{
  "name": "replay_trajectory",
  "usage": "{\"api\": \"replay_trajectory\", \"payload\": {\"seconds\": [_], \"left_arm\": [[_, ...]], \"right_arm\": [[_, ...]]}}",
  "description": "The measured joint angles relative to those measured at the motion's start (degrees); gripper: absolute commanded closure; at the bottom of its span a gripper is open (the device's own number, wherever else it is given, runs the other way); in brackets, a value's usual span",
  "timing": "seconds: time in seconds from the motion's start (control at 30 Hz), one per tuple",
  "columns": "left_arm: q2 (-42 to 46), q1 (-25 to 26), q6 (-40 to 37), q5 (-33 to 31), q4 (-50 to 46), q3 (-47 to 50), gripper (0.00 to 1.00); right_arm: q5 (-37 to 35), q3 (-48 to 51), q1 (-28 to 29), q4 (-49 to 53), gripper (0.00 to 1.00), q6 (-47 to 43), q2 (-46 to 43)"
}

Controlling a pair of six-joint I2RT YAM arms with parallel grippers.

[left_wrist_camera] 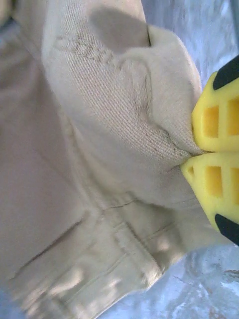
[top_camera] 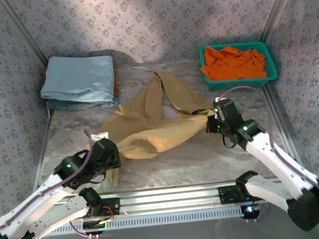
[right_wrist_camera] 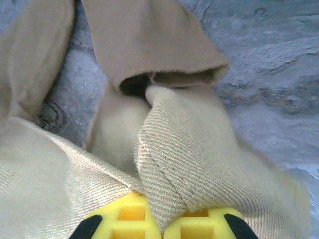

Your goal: Fold and stack the trousers

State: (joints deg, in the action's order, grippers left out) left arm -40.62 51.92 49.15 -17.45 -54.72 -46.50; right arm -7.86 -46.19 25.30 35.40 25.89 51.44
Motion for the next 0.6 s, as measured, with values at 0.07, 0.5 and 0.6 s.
{"api": "replay_trajectory", "payload": {"seconds": [0.07, 0.5, 0.6], "left_arm": [[0.7, 1.6, -2.4, 0.3, -1.7, -4.7, 1.00], [-3.5, 15.3, -17.2, -0.1, -1.4, -24.9, 1.00], [-6.2, 14.5, -19.8, -3.8, -1.7, -29.0, 1.00]], "right_arm": [[-1.0, -0.6, 0.9, 3.4, 1.00, 0.5, -4.6], [-3.6, -19.1, 8.6, 13.9, 1.00, 1.6, -16.9], [-3.5, -24.3, 8.5, 13.4, 1.00, 1.0, -10.1]]}}
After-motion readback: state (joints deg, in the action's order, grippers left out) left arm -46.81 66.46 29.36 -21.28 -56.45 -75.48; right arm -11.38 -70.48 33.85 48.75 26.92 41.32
